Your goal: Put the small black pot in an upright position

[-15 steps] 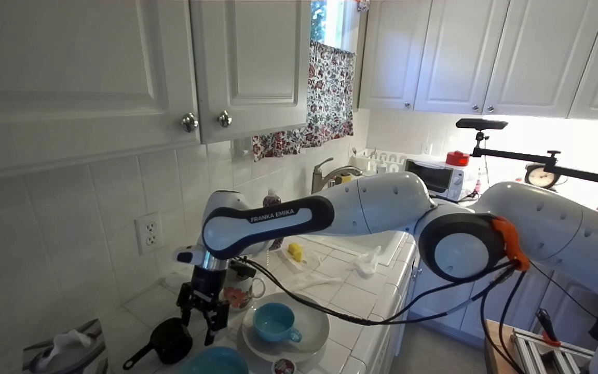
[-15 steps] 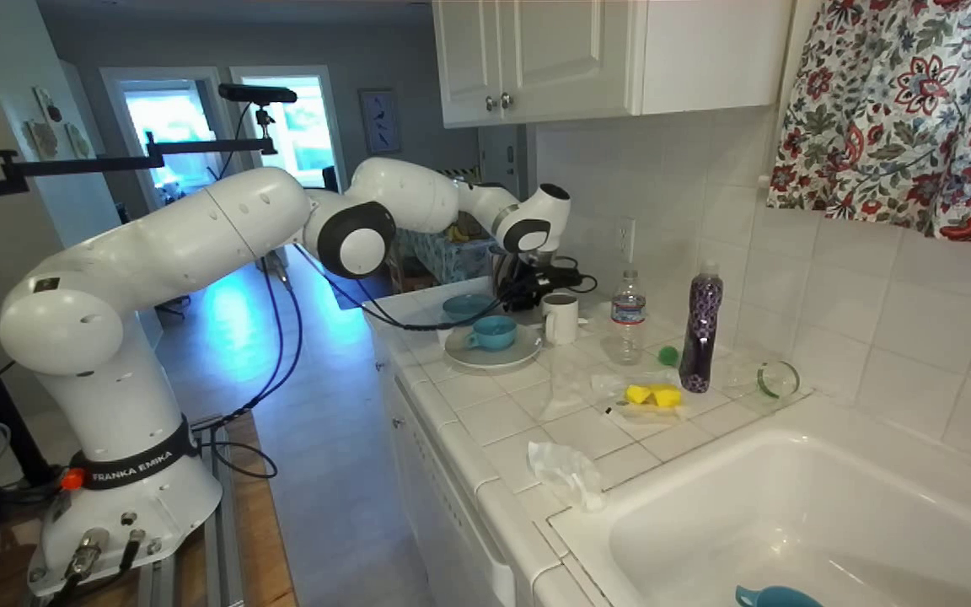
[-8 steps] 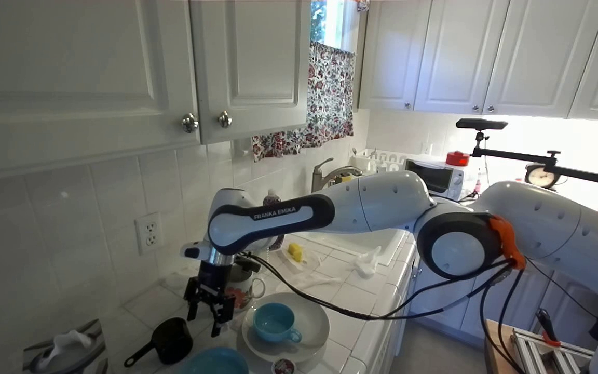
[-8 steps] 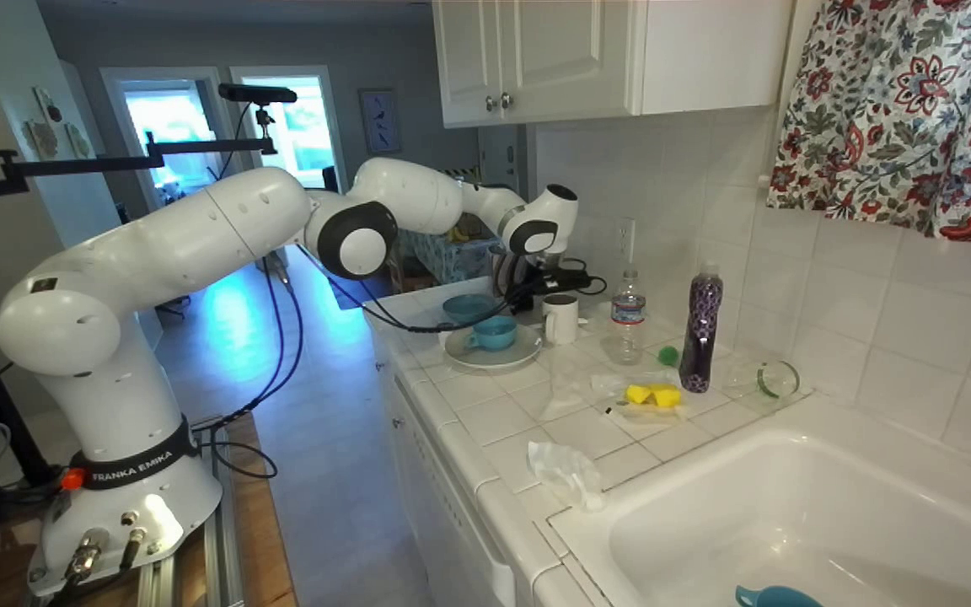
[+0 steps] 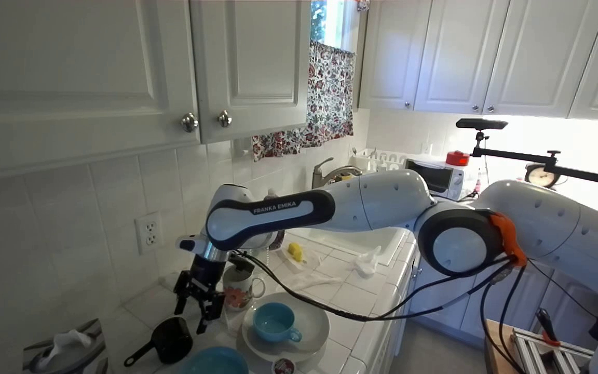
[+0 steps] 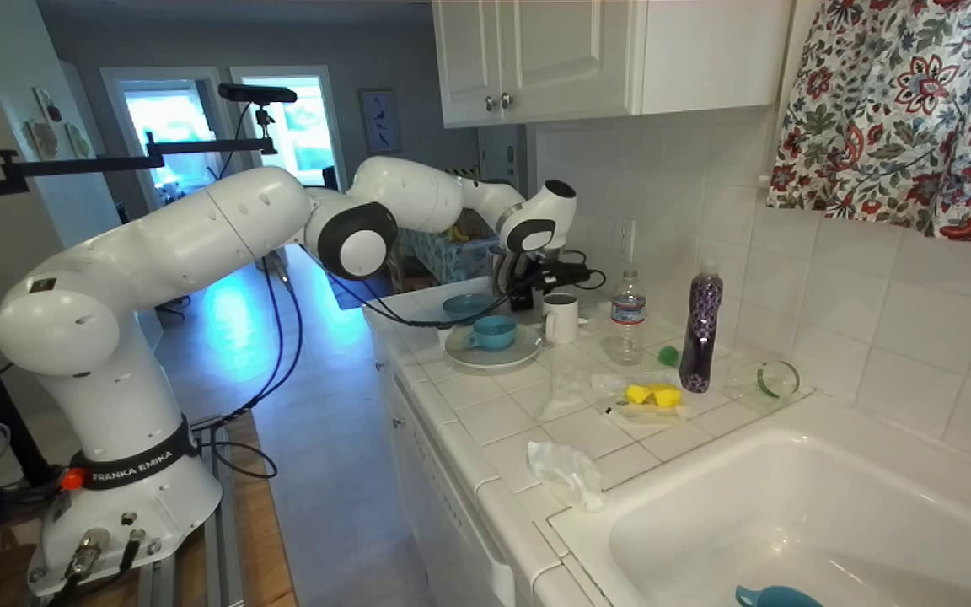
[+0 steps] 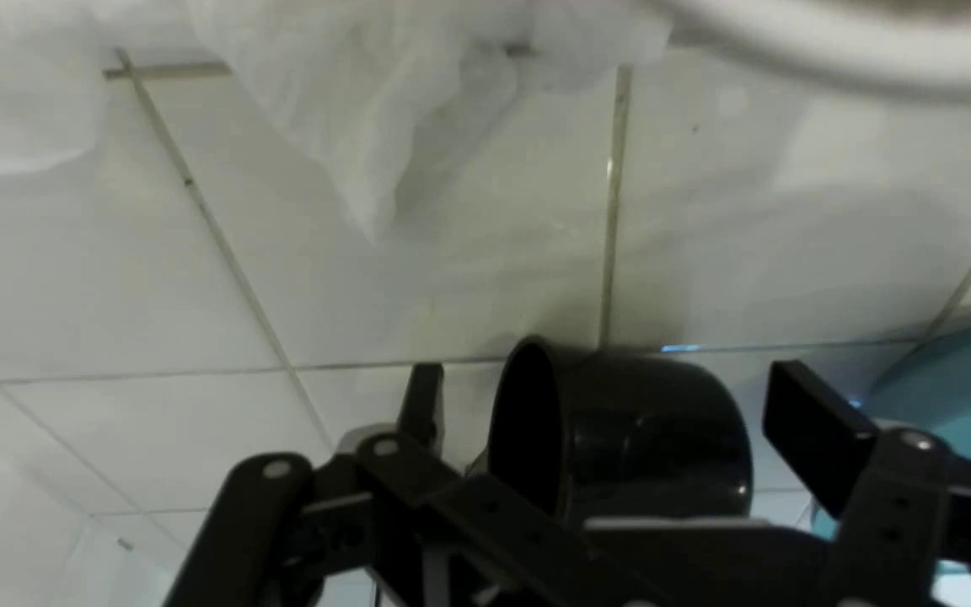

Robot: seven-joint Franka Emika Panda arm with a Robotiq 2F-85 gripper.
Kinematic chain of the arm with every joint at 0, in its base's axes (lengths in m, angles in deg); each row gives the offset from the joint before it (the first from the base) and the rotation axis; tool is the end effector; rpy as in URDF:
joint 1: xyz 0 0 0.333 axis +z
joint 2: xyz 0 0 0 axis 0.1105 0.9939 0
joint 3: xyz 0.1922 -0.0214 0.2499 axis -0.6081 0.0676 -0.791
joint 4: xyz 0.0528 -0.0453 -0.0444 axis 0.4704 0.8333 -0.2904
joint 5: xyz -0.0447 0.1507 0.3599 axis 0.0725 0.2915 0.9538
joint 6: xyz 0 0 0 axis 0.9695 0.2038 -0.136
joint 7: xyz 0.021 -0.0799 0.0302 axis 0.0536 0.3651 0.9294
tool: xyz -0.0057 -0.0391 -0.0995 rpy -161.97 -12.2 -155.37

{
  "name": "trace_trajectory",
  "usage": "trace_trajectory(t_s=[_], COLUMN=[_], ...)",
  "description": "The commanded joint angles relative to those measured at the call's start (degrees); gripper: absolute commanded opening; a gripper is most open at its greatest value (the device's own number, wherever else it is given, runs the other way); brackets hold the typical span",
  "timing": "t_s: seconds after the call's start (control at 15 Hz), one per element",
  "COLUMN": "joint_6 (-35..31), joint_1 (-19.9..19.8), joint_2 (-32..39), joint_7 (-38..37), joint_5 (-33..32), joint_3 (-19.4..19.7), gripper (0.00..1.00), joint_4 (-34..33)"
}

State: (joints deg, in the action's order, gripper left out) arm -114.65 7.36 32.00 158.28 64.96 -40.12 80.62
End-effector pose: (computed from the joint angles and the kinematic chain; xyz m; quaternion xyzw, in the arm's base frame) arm 0.8091 0.1099 0.2195 -0.7517 -0.6164 -0.1898 0.1378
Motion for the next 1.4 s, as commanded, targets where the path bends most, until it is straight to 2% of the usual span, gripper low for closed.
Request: trace_trajectory(t_s=[0.0,0.27,0.8,0.93,1.13,1.33], joint_6=[-1.43,-2.63,-0.28,-0.3,-2.31,-6.3], joint_1=[0.02,0.04,0.89,1.23,1.95,2.96], joint_2=[-0.01,-0.01,0.46,-0.34,-1.0,-1.65], joint_7=[-0.58,-1.35,-3.78,-6.31,-10.35,-15.21], joint_5=[0.7,1.22,1.87,2.15,2.1,1.76], joint_3=[-0.64,-1.35,-2.04,-2.17,-2.03,-1.27], gripper=[0.99,1.0,1.0,0.95,0.98,0.95], joint_4=[0.0,0.0,-0.64,0.32,1.07,2.03])
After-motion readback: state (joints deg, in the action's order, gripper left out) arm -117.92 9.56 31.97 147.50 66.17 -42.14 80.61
